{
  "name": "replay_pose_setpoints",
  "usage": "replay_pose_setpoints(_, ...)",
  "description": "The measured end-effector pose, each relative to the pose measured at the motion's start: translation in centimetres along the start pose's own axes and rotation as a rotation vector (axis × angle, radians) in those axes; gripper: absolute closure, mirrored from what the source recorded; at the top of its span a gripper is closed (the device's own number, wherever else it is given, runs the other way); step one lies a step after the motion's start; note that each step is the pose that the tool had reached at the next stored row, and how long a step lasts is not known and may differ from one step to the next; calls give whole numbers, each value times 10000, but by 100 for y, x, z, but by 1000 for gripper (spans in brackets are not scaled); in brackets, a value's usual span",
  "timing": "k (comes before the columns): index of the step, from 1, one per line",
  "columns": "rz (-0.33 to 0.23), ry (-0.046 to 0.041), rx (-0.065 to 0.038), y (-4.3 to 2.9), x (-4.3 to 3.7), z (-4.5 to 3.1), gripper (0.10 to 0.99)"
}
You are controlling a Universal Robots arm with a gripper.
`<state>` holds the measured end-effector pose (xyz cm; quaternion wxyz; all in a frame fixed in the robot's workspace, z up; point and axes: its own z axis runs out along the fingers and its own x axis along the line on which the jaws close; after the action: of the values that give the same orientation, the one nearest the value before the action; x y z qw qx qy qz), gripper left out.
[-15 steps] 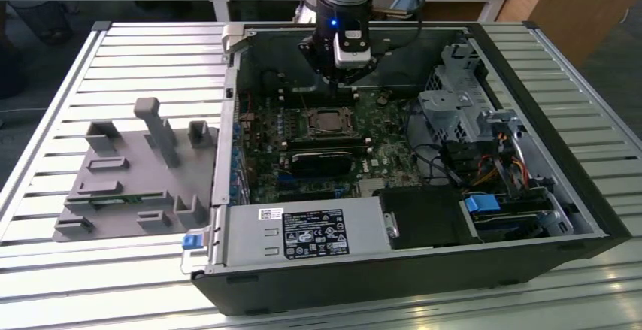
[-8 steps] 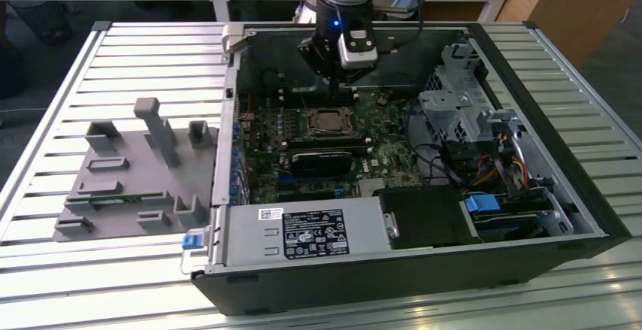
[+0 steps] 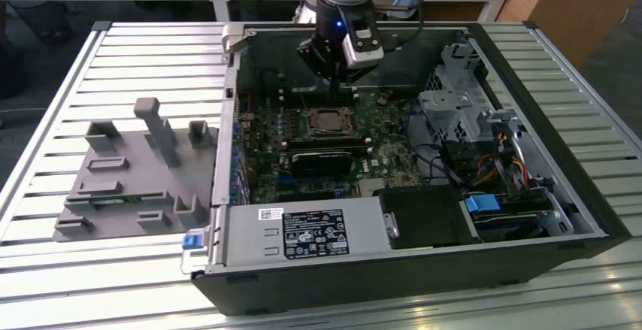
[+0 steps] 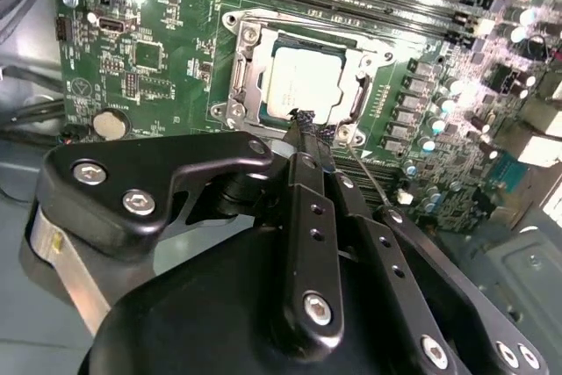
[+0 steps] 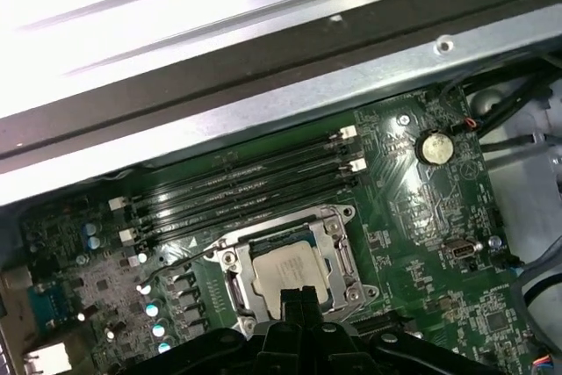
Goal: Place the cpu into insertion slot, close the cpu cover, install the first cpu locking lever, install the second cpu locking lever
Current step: 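Install the first cpu locking lever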
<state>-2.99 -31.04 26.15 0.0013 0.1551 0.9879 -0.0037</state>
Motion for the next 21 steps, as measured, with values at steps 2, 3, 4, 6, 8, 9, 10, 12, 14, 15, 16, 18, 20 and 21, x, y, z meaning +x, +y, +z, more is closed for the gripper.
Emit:
replay_pose_setpoints(2,-147,-4,-3,0,0,0,980)
replay_pose_setpoints(3,-224,-5,-3,0,0,0,980)
replay_pose_setpoints(4,-305,-7,-4,0,0,0,980)
replay_pose_setpoints(6,-509,-9,-4,0,0,0,980)
replay_pose_setpoints(8,-746,-11,-5,0,0,1,980)
replay_pose_setpoints(9,-871,-12,-6,0,0,1,980)
replay_pose_setpoints(10,-986,-15,-6,0,0,1,980)
replay_pose_setpoints(12,-1191,-48,-18,0,1,3,980)
replay_pose_setpoints(14,-1335,-112,-35,0,0,3,980)
replay_pose_setpoints(15,-1412,-140,-43,0,0,3,980)
replay_pose_setpoints(16,-1505,-163,-48,0,0,3,980)
replay_pose_setpoints(18,-1787,-177,-57,0,0,3,980)
replay_pose_setpoints(20,-2157,-180,-66,0,0,4,980)
replay_pose_setpoints(21,-2337,-180,-71,0,0,5,980)
